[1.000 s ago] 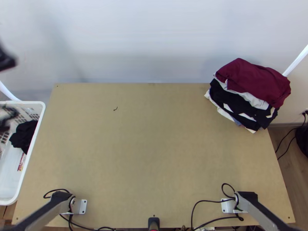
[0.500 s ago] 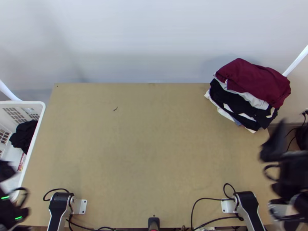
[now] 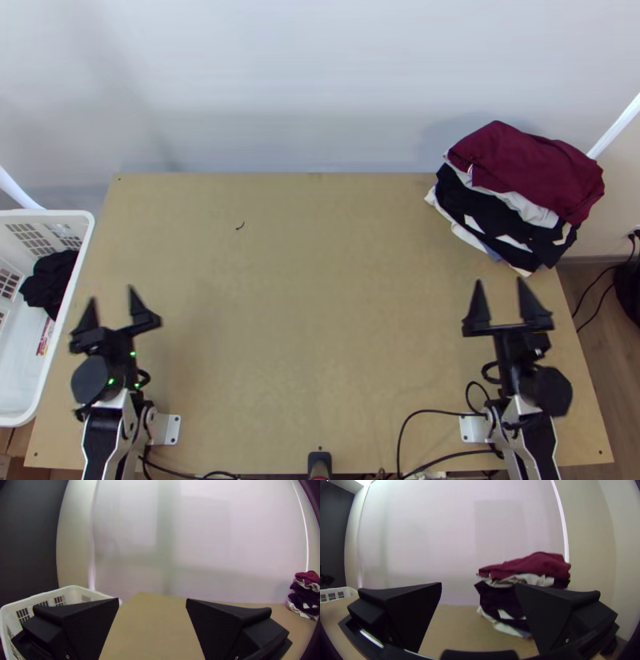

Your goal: Fold the t-shirt

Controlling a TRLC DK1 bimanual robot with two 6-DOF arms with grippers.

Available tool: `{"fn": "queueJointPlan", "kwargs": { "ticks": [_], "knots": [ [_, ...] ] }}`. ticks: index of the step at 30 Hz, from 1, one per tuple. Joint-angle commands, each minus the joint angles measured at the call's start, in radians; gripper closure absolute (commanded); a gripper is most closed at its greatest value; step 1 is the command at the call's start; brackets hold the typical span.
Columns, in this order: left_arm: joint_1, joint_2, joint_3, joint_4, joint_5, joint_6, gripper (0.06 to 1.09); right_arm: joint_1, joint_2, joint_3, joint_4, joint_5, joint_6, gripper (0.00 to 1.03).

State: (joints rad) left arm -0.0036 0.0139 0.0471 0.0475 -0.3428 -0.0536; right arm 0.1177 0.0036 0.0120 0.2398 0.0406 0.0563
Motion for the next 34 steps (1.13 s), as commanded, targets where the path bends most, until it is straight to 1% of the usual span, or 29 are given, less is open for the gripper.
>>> {"fn": "queueJointPlan", "kwargs": {
  "ticks": [1, 2, 3, 4, 5, 34],
  "knots": [
    [0.002, 0.015, -0.029, -0.029, 0.071, -0.084, 0.11, 0.010, -0.008, -0.010, -0.131, 0.008, 0.071, 0.04],
    [0.001, 0.023, -0.027, -0.035, 0.102, -0.084, 0.10, 0.007, -0.008, -0.009, -0.204, 0.010, 0.063, 0.04],
    [0.001, 0.023, -0.027, -0.032, 0.107, -0.084, 0.10, 0.002, -0.005, -0.003, -0.250, 0.010, 0.051, 0.04],
    [0.007, 0.014, -0.029, -0.031, 0.105, -0.077, 0.10, -0.013, -0.004, -0.003, -0.247, 0.008, 0.017, 0.04],
    [0.011, -0.006, -0.029, -0.026, 0.108, -0.075, 0.10, -0.021, -0.005, -0.003, -0.247, 0.008, 0.014, 0.04],
    [0.011, -0.014, -0.032, -0.017, 0.108, -0.075, 0.10, -0.024, -0.005, -0.004, -0.247, 0.008, 0.014, 0.04]
  ]
}}
